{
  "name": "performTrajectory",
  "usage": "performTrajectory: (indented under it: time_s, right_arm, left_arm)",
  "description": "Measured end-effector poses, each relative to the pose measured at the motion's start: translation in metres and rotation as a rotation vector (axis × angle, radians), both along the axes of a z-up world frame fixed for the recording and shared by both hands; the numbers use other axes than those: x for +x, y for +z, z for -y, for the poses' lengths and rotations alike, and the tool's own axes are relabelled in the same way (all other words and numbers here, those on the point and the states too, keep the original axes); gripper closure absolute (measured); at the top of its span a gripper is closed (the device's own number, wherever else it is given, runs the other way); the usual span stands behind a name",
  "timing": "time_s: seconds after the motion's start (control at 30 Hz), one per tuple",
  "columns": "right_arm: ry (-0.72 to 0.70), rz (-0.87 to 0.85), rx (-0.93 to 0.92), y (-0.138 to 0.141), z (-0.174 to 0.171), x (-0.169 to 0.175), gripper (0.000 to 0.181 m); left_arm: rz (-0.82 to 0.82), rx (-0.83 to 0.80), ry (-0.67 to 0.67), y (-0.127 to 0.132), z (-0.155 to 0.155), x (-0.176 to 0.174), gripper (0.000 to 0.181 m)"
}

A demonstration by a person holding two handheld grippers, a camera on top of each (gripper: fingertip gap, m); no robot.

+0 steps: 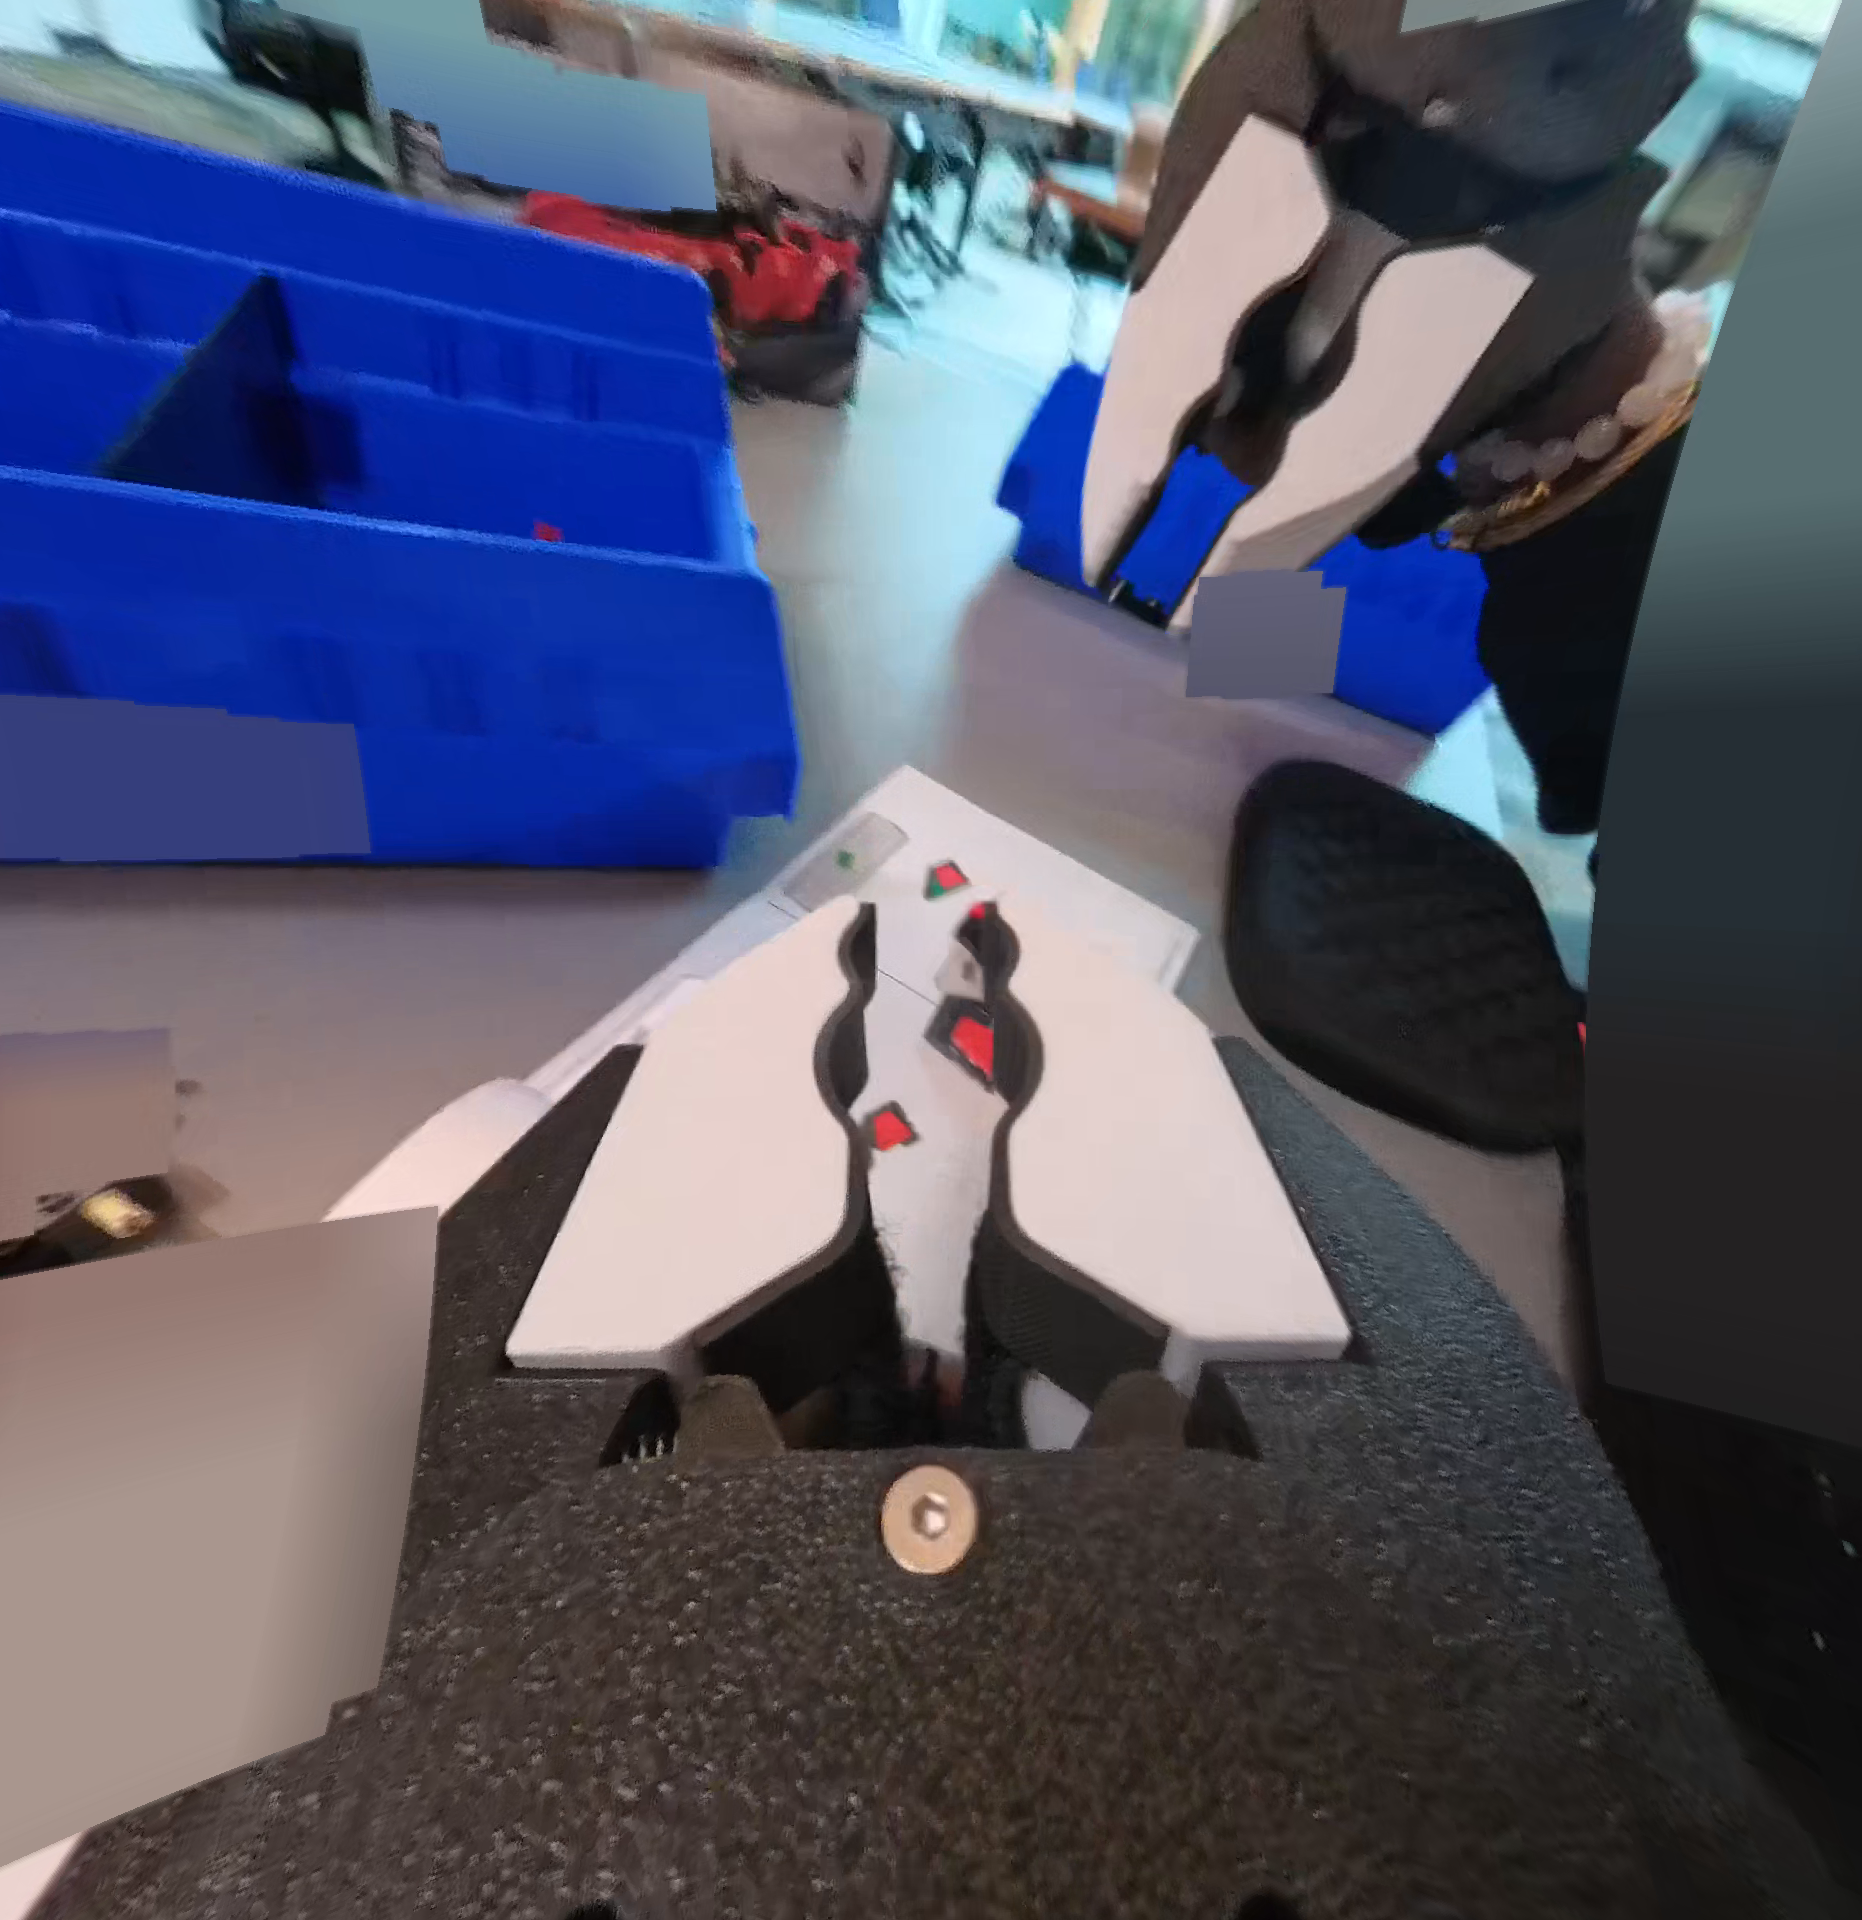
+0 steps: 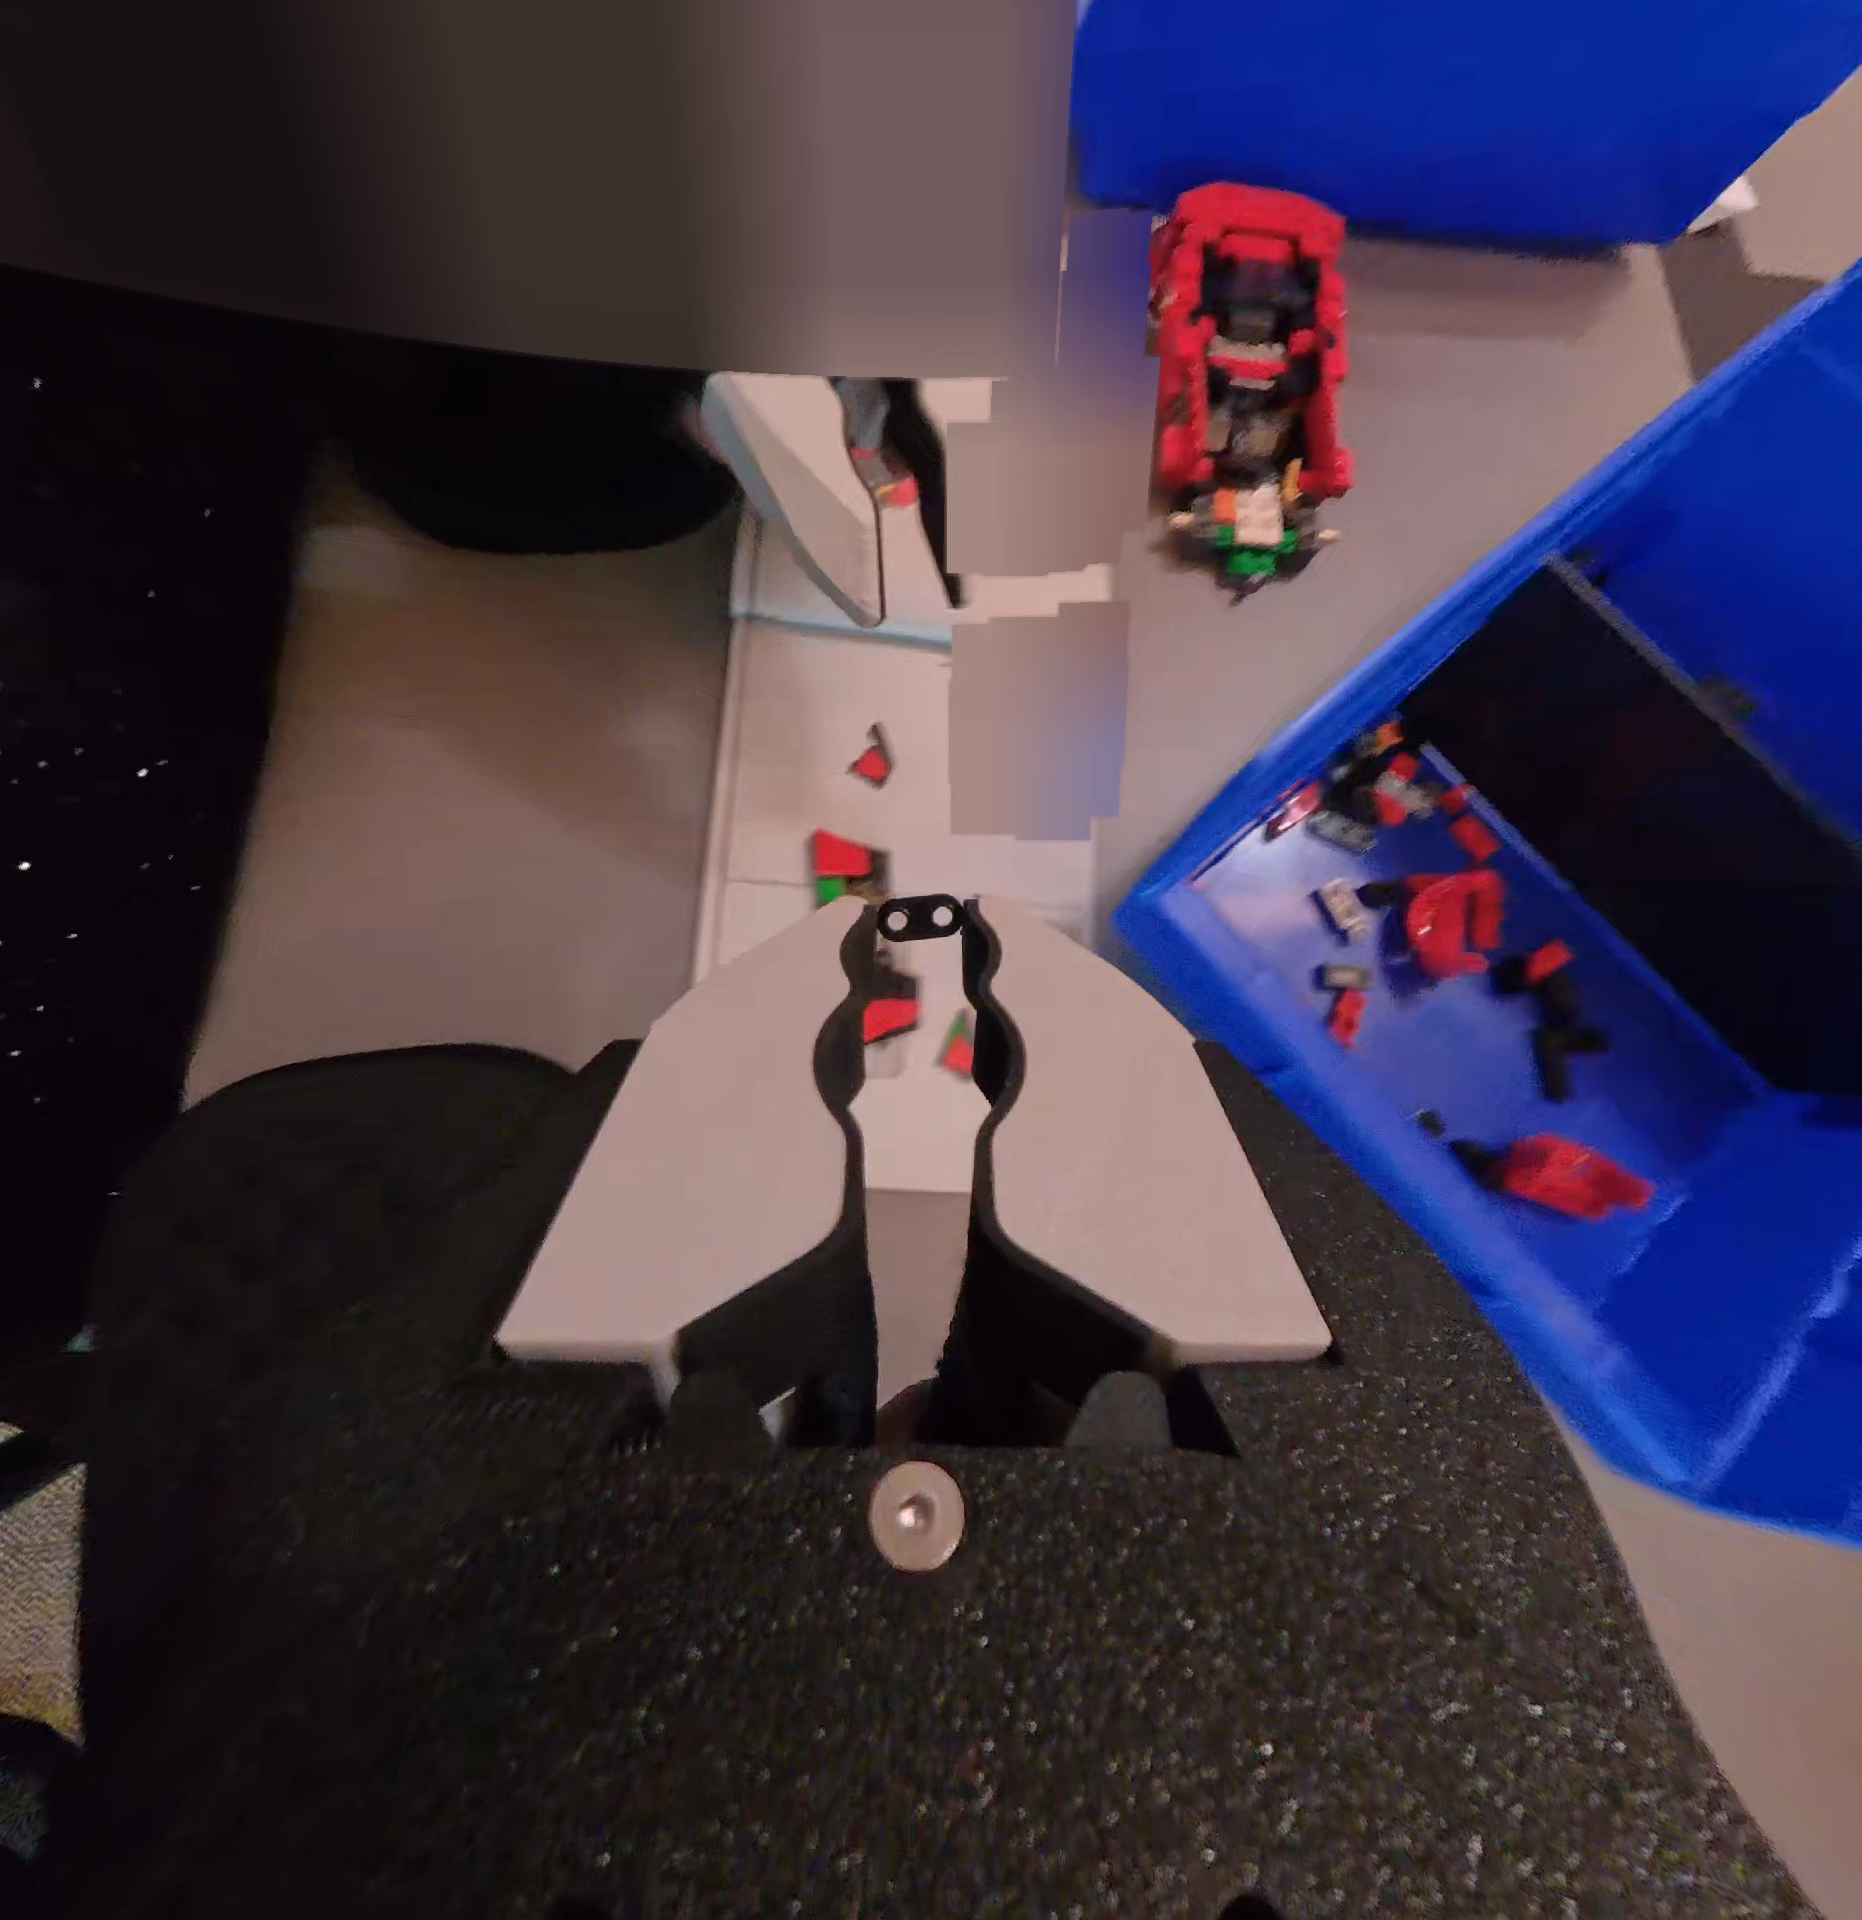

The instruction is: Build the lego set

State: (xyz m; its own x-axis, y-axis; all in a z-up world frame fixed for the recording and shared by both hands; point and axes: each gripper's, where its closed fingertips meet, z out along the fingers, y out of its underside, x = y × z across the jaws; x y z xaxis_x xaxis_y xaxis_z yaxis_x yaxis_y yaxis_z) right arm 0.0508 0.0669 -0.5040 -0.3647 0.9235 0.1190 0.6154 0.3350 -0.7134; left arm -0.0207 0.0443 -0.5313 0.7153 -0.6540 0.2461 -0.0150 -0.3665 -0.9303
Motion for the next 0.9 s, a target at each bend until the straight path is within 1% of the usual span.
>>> performTrajectory:
  time_s: [0.07, 0.13, 0.2, 0.23, 0.3, 0.37, 0.43, 0.5, 0.6, 0.7, 0.8, 0.9]
  right_arm:
    - [-0.032, 0.006, -0.015, -0.013, 0.017, 0.014, 0.165]
    - [-0.084, 0.025, -0.045, -0.030, 0.027, 0.023, 0.165]
    - [-0.139, 0.036, -0.068, -0.045, 0.030, 0.026, 0.165]
    - [-0.170, 0.037, -0.072, -0.052, 0.029, 0.026, 0.165]
    - [-0.220, 0.009, -0.089, -0.059, 0.028, 0.018, 0.165]
    - [-0.230, -0.016, -0.105, -0.064, 0.032, 0.007, 0.165]
    - [-0.204, 0.004, -0.062, -0.070, 0.033, 0.000, 0.165]
    - [-0.165, 0.046, -0.012, -0.074, 0.030, -0.004, 0.165]
    - [-0.030, 0.090, 0.028, -0.077, 0.031, -0.012, 0.165]
    - [0.097, 0.181, 0.027, -0.087, 0.032, -0.016, 0.165]
    - [0.155, 0.241, 0.054, -0.097, 0.025, -0.020, 0.165]
    - [0.177, 0.253, 0.052, -0.097, 0.015, -0.025, 0.166]
  left_arm:
    - [-0.078, -0.068, -0.088, -0.013, 0.008, 0.014, 0.152]
    - [-0.176, -0.120, -0.140, -0.027, 0.014, 0.023, 0.147]
    - [-0.249, -0.131, -0.177, -0.034, 0.019, 0.032, 0.149]
    - [-0.260, -0.133, -0.180, -0.034, 0.020, 0.036, 0.152]
    - [-0.244, -0.151, -0.173, -0.032, 0.020, 0.042, 0.158]
    - [-0.254, -0.203, -0.164, -0.039, 0.019, 0.045, 0.159]
    - [-0.318, -0.262, -0.148, -0.055, 0.018, 0.041, 0.160]
    - [-0.339, -0.307, -0.145, -0.065, 0.018, 0.039, 0.163]
    - [-0.347, -0.323, -0.127, -0.068, 0.015, 0.039, 0.168]
    - [-0.357, -0.342, -0.121, -0.072, 0.013, 0.039, 0.168]
    - [-0.374, -0.355, -0.118, -0.075, 0.013, 0.039, 0.169]
    - [-0.378, -0.355, -0.102, -0.075, 0.012, 0.036, 0.173]
